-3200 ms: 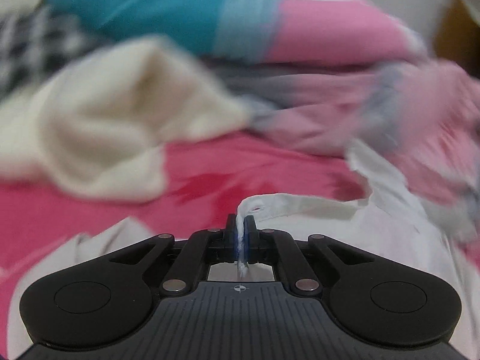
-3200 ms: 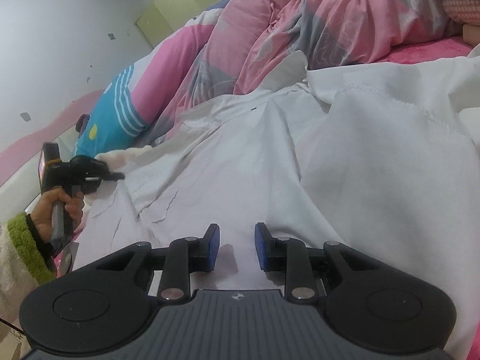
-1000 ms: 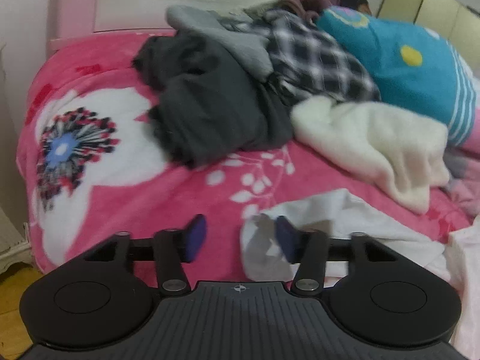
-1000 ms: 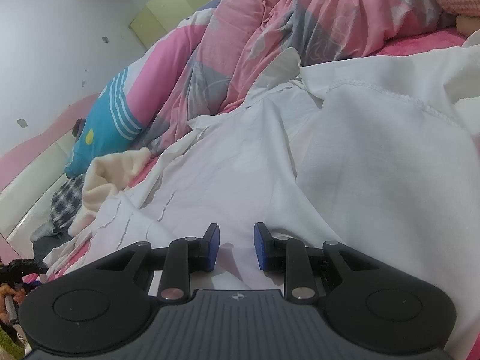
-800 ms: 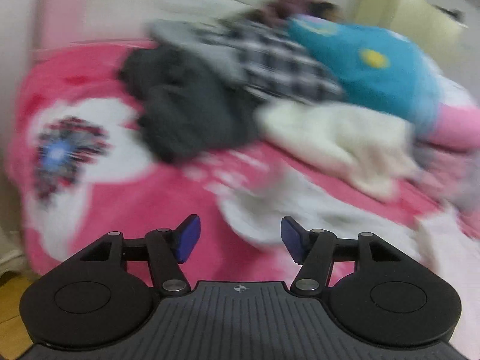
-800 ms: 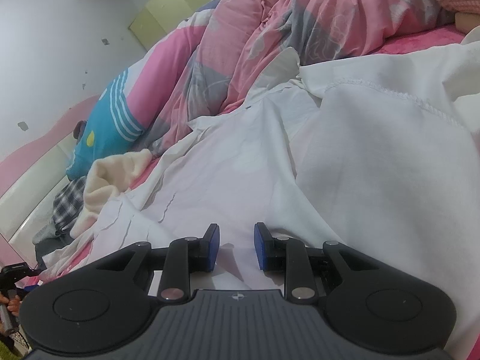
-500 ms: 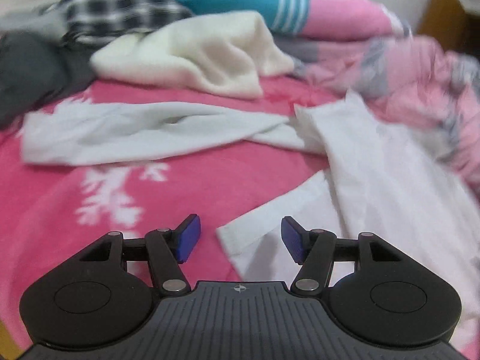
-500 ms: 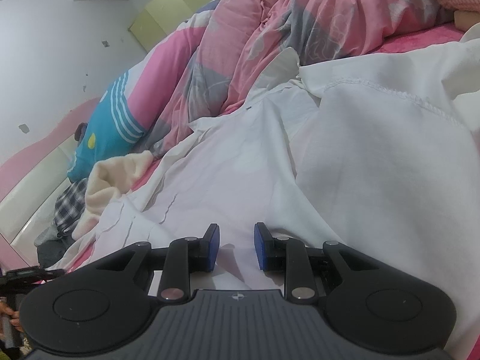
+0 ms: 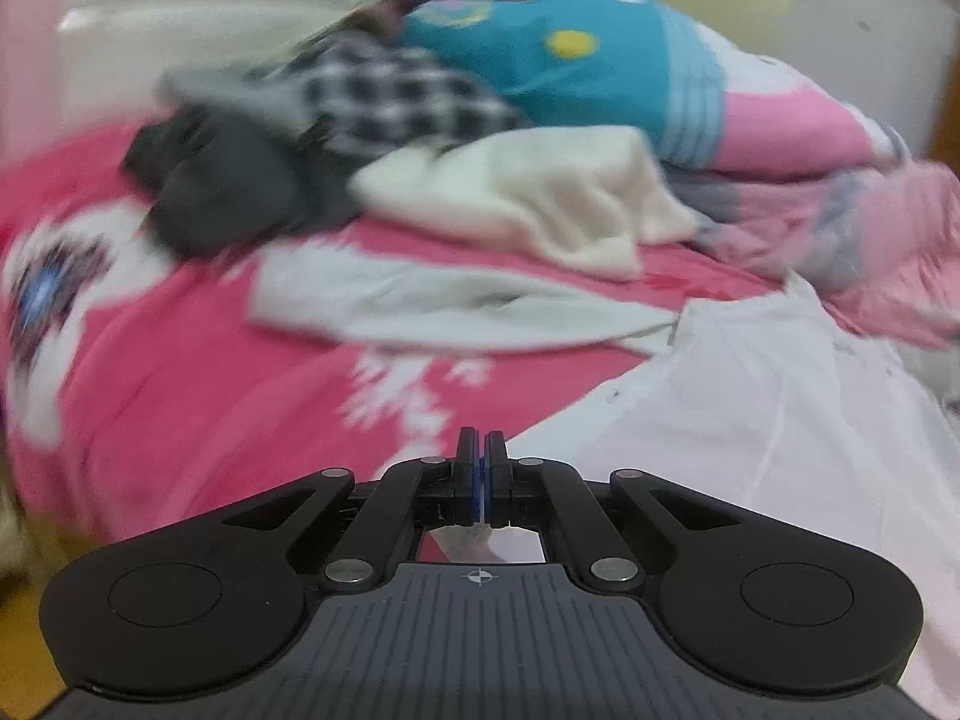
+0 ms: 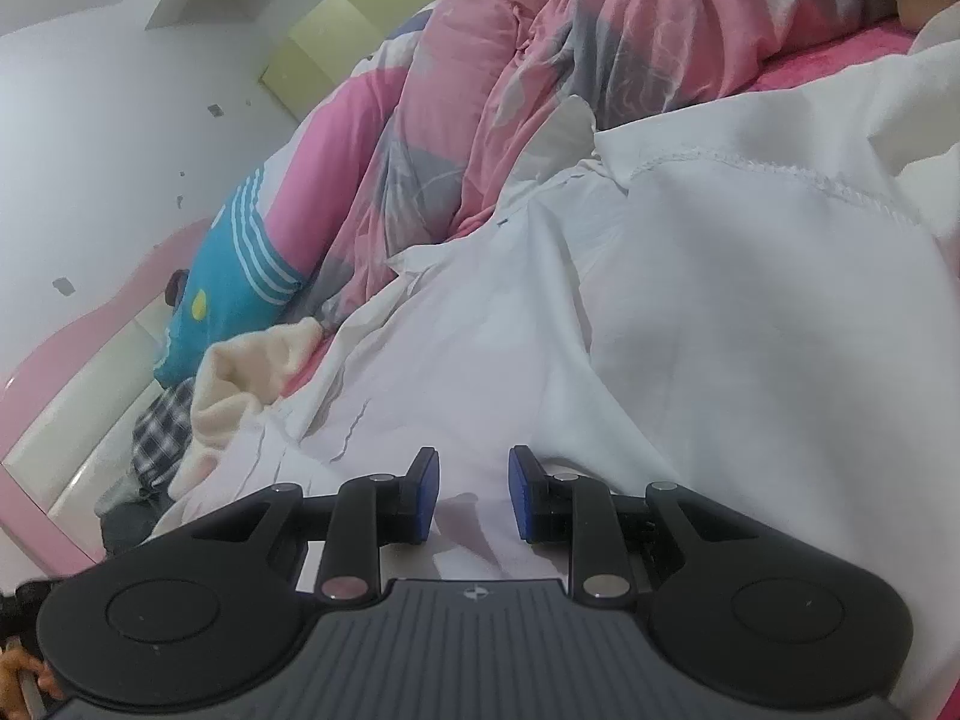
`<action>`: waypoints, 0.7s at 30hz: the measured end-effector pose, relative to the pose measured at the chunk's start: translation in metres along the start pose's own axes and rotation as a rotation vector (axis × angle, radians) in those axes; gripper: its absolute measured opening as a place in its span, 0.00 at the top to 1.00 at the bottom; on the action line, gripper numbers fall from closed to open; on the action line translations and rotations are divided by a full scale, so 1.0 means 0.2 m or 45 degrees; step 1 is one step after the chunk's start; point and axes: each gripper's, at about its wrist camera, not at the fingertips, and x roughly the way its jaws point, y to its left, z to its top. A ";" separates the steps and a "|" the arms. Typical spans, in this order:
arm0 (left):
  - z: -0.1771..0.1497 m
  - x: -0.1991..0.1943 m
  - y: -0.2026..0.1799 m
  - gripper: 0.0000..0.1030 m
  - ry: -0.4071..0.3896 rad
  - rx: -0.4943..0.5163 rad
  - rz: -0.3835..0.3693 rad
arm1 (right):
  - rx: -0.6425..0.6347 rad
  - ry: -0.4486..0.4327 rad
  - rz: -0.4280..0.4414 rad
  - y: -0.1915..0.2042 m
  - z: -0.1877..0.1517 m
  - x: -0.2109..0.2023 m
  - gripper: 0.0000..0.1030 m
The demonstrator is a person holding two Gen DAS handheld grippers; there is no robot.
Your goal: Fold clothes
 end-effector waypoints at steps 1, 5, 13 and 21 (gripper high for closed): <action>-0.02 0.00 0.03 1.00 0.020 -0.035 0.005 | 0.002 0.002 -0.003 0.00 0.00 0.00 0.74; -0.08 0.01 0.12 1.00 0.061 -0.138 -0.010 | 0.036 0.021 -0.047 0.03 0.02 -0.02 0.73; -0.11 0.01 0.12 1.00 0.042 -0.113 -0.020 | 0.128 0.033 0.012 0.18 -0.10 -0.44 0.57; -0.12 0.04 0.08 0.99 0.019 -0.070 0.017 | 0.442 0.005 -0.207 -0.01 -0.16 -0.64 0.58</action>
